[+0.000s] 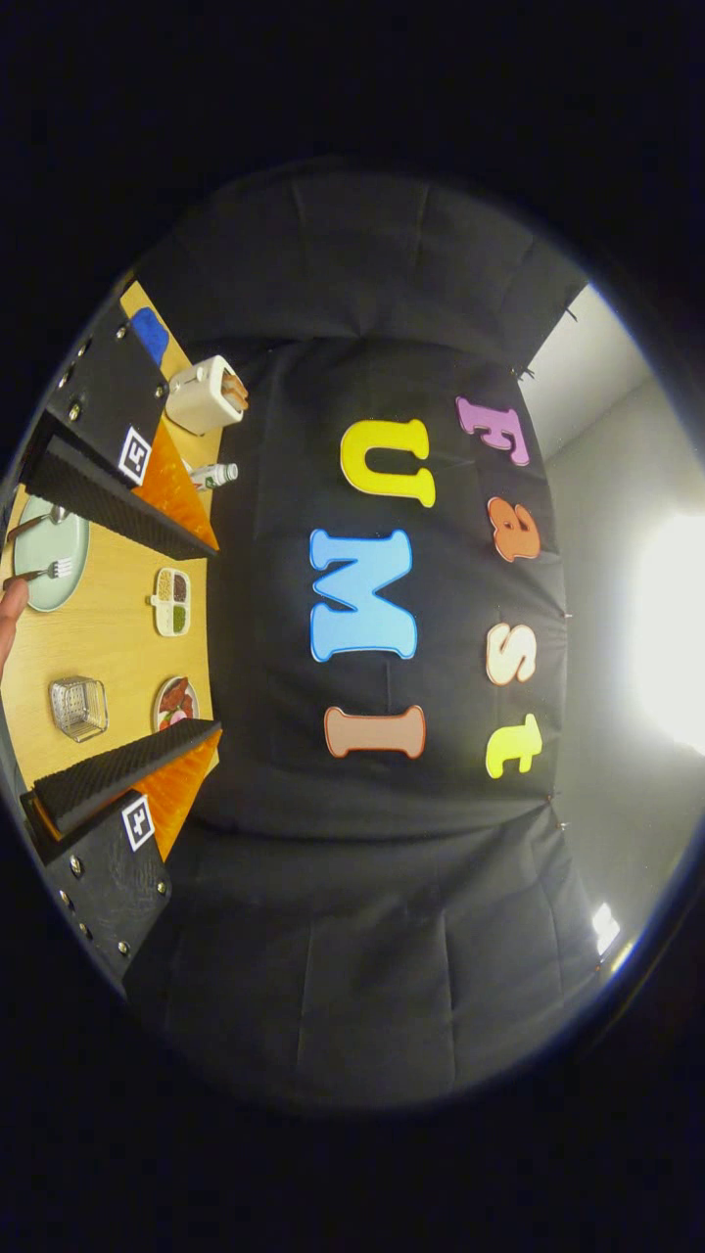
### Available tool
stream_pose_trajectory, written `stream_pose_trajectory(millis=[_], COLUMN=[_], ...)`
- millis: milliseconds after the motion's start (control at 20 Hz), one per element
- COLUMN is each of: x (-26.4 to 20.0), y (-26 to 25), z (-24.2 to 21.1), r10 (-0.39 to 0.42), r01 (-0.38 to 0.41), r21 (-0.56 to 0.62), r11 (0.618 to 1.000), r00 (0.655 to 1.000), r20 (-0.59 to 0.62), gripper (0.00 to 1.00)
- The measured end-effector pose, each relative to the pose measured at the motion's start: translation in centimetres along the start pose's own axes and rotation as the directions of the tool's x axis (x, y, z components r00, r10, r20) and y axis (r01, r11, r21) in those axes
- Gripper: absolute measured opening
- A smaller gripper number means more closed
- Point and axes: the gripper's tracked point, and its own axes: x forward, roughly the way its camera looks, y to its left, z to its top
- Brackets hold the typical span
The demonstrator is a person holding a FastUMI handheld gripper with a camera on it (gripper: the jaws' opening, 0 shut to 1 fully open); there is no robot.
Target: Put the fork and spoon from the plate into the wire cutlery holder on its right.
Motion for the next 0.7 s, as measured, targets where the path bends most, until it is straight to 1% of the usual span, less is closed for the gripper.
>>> stream_pose_trajectory(millis=[150,400,550,700], x=[-0.3,-0.8,-1.1,-1.4], y=[0.4,1.9,2.6,3.0], z=[-1.5,-5.4,-9.3,-12.4], r10=[0.044,0.127,0.164,0.176], r01=[-0.045,-0.139,-0.192,-0.223], r21=[-0.036,-0.084,-0.096,-0.103], r11=[0.998,0.987,0.977,0.969], r00=[0.999,0.983,0.955,0.923], r20=[-0.023,-0.136,-0.246,-0.342], gripper=[0.99,0.99,0.99,0.99])
